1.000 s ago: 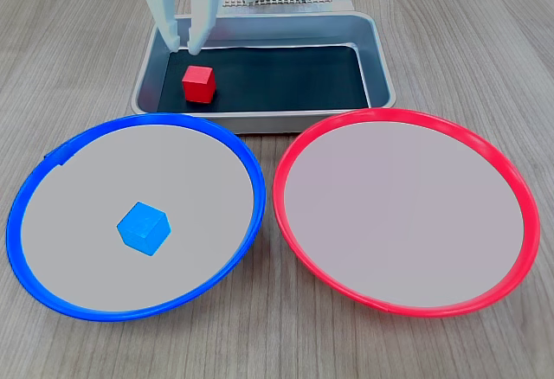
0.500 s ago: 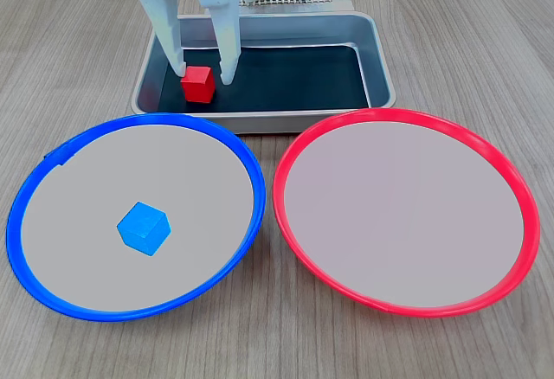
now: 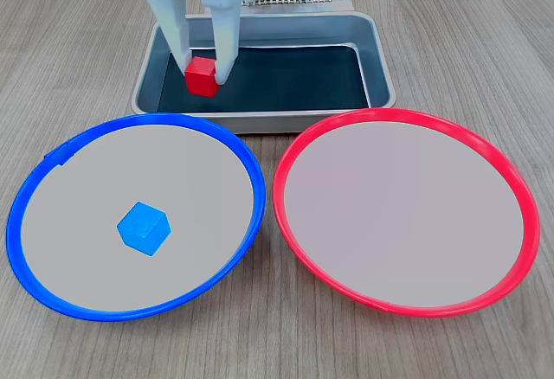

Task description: Move two blocks tray to matching dishes

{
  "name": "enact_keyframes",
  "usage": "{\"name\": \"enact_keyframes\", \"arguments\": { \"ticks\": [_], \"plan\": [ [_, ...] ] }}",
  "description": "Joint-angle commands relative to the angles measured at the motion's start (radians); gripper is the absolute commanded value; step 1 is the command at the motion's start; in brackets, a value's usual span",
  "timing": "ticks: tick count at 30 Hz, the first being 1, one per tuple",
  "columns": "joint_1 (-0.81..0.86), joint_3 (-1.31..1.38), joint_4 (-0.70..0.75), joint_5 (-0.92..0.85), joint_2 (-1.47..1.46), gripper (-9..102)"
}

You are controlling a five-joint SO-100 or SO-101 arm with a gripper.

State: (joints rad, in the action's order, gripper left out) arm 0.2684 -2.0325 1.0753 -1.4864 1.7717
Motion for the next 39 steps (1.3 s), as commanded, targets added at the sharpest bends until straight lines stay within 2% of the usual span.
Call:
{"name": "enact_keyframes", "arguments": {
  "ticks": [1,4,7,12,16,18,20,22,23,25,28,30,33,34,37,39],
  "plan": [
    [-0.146,0.195,0.066,0.333,0.018,0],
    [-0.270,0.373,0.075,0.537,-0.048,0],
    [-0.373,0.485,-0.015,0.695,-0.144,0],
    [-0.443,0.568,-0.167,0.781,-0.318,0],
    [-0.451,0.548,-0.273,0.724,-0.407,23],
    [-0.451,0.545,-0.291,0.707,-0.423,27],
    [-0.448,0.541,-0.308,0.707,-0.423,25],
    [-0.445,0.538,-0.305,0.718,-0.400,17],
    [-0.442,0.529,-0.304,0.735,-0.374,1],
    [-0.430,0.494,-0.296,0.795,-0.299,0],
    [-0.391,0.345,-0.374,0.983,-0.117,0],
    [-0.333,0.133,-0.535,1.243,0.072,0],
    [-0.276,-0.193,-0.781,1.396,0.342,-1],
    [-0.262,-0.287,-0.815,1.404,0.426,-1],
    [-0.221,-0.614,-0.854,1.396,0.730,-1],
    [-0.207,-0.736,-0.739,1.381,0.910,-1]
  ]
}}
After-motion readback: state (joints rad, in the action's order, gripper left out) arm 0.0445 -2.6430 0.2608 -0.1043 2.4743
